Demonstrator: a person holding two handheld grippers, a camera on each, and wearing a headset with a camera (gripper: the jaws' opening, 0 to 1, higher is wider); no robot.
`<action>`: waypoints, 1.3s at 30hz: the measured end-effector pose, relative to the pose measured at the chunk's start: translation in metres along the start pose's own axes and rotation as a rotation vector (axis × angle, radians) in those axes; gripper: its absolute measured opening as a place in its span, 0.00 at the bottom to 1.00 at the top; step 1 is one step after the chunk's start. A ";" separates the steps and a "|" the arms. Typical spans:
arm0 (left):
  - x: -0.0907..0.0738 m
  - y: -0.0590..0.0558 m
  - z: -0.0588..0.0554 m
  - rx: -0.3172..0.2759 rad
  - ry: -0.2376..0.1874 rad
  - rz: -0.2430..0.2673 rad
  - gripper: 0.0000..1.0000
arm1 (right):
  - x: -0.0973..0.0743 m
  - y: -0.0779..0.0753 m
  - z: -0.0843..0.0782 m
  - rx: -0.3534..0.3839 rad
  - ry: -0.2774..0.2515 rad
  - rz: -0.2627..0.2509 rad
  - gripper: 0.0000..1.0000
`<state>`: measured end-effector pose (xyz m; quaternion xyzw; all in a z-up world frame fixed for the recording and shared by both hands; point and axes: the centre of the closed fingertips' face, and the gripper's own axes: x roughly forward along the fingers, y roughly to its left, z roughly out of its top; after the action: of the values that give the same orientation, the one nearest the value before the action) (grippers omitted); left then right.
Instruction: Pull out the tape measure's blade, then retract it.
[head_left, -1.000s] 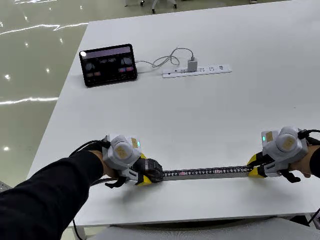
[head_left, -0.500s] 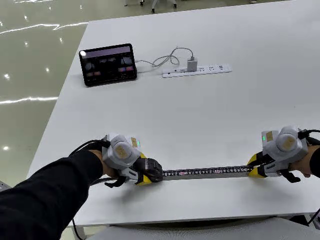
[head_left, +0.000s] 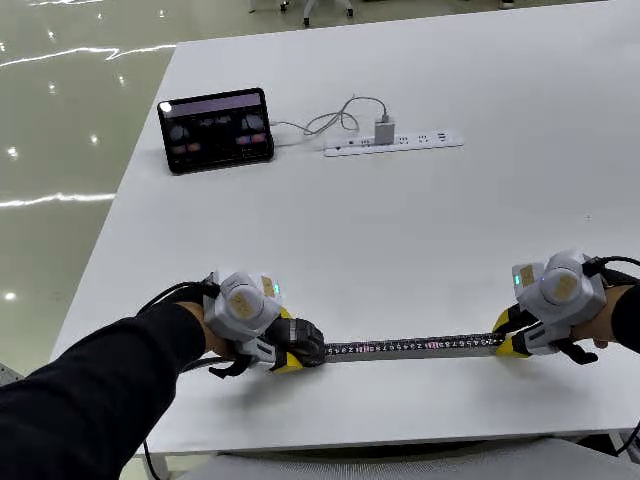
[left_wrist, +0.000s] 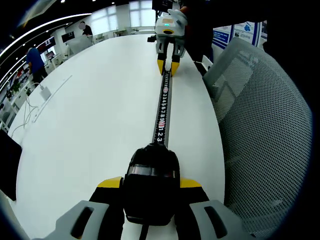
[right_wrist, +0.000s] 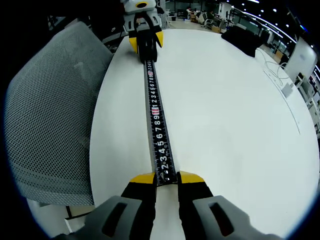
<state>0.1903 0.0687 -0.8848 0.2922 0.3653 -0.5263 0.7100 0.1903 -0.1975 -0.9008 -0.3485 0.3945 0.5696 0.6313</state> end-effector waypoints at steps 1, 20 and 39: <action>0.000 0.000 0.000 0.001 0.002 -0.001 0.35 | 0.000 0.000 0.000 0.001 0.004 -0.001 0.12; 0.000 0.001 0.000 0.026 0.027 -0.014 0.35 | -0.005 -0.008 0.003 0.169 -0.146 -0.158 0.70; -0.008 0.008 -0.014 -0.100 0.043 0.058 0.53 | -0.013 -0.002 0.006 0.242 -0.166 -0.185 1.00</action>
<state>0.1931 0.0865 -0.8861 0.2780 0.3975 -0.4803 0.7307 0.1924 -0.1981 -0.8870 -0.2567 0.3730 0.4841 0.7487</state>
